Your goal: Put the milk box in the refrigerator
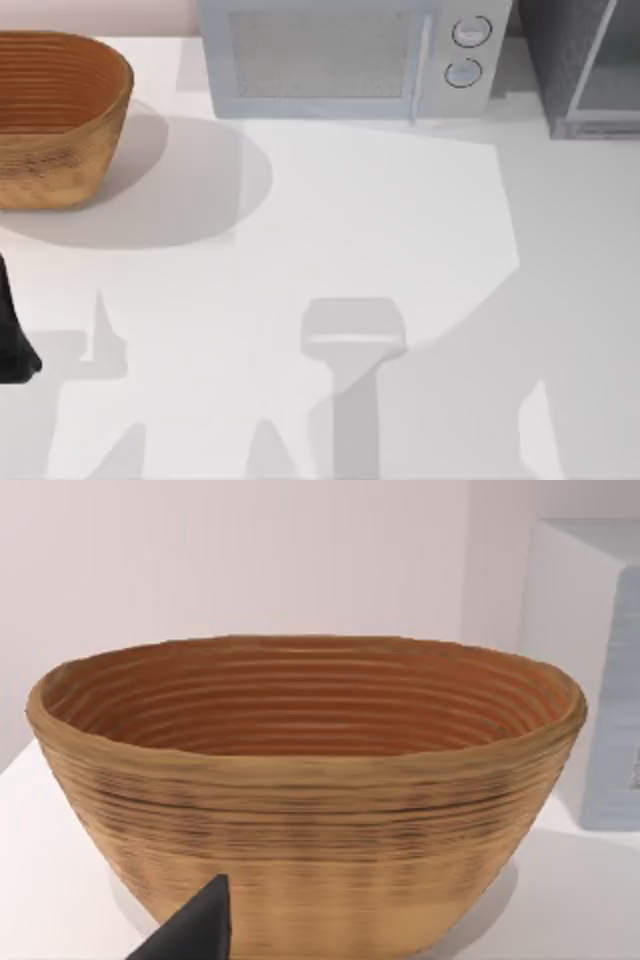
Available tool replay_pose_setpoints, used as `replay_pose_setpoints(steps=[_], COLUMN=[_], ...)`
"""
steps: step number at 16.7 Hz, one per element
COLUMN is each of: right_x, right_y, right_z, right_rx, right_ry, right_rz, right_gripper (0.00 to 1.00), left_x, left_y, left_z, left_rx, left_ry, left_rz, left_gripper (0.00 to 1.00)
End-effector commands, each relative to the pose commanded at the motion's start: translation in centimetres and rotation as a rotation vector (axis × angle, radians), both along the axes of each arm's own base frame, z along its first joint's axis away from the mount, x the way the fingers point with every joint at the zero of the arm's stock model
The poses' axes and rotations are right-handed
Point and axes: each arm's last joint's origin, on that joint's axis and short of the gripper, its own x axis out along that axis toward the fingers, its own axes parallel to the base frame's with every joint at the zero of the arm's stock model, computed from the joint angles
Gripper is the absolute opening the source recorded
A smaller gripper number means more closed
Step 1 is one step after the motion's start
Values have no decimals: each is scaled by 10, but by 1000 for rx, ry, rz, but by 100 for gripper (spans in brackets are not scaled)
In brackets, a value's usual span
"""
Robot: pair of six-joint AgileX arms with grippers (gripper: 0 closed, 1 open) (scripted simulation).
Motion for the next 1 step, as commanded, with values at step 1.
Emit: replay_pose_setpoints(steps=[1], right_x=[0], right_y=[0], right_z=[0], right_rx=[0], right_ry=[0], right_rz=[0], right_gripper=[100], left_x=[0], left_y=[0], left_z=[0], left_rx=[0], left_ry=[0], left_rz=[0], left_gripper=[100])
